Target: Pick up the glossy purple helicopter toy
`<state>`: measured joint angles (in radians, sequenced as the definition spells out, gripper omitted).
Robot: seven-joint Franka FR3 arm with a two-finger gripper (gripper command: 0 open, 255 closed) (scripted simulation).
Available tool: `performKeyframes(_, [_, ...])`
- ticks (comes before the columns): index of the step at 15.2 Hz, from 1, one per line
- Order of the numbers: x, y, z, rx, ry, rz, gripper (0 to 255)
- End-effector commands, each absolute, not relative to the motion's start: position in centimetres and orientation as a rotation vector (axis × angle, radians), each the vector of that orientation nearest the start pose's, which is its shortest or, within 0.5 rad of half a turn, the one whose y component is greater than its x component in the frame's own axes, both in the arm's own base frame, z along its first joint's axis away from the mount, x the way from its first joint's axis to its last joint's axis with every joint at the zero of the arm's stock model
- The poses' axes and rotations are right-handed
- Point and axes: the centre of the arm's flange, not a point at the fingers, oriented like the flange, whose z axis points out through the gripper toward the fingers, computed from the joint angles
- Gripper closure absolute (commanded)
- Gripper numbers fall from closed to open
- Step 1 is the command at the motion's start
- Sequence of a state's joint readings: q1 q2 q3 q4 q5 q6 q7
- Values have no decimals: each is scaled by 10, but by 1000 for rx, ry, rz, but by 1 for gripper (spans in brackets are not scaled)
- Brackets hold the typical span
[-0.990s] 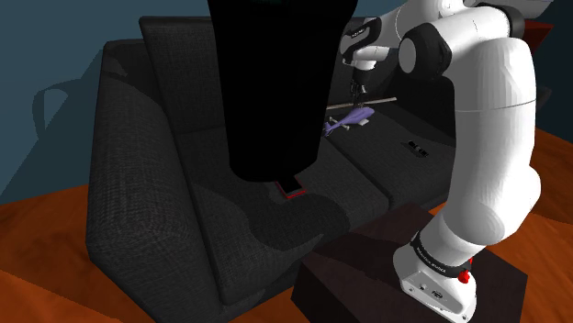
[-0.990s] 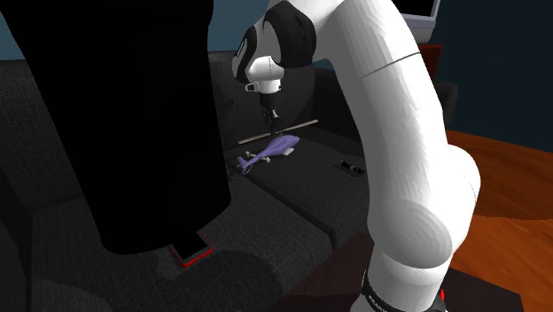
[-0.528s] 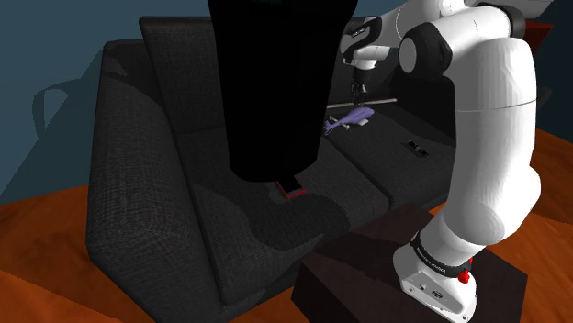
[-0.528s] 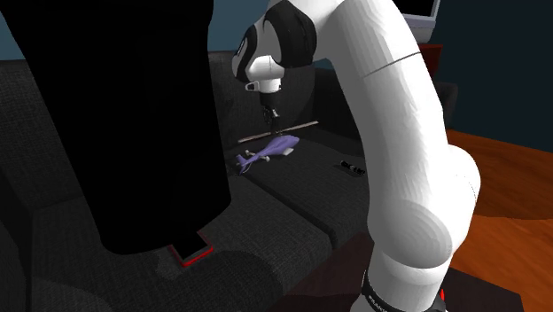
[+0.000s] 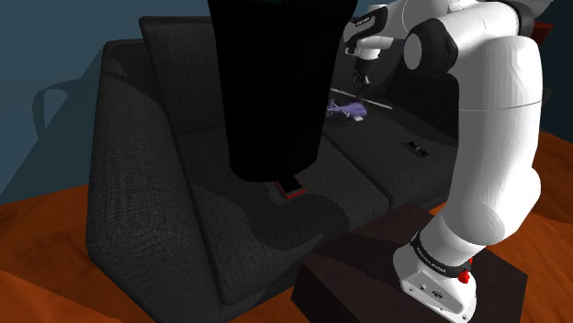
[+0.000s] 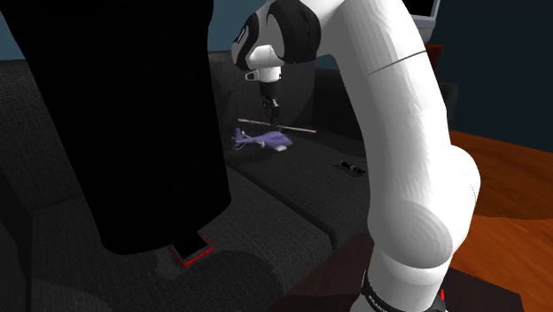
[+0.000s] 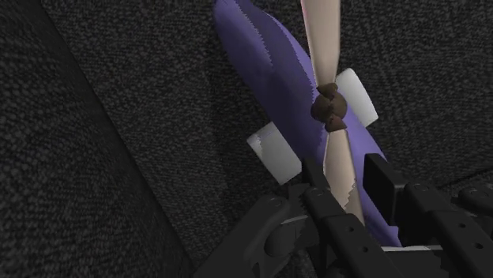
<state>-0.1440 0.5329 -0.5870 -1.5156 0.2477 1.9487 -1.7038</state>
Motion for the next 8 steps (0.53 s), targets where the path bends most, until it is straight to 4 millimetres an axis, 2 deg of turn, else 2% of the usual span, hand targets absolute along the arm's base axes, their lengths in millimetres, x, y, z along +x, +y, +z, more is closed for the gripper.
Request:
performKeyframes(1, [561, -395, 404, -2809, -1432, 87, 255])
performKeyframes(6, [561, -395, 430, -2809, -1432, 87, 255])
performKeyframes(8, [561, -395, 431, -2809, -1432, 87, 255])
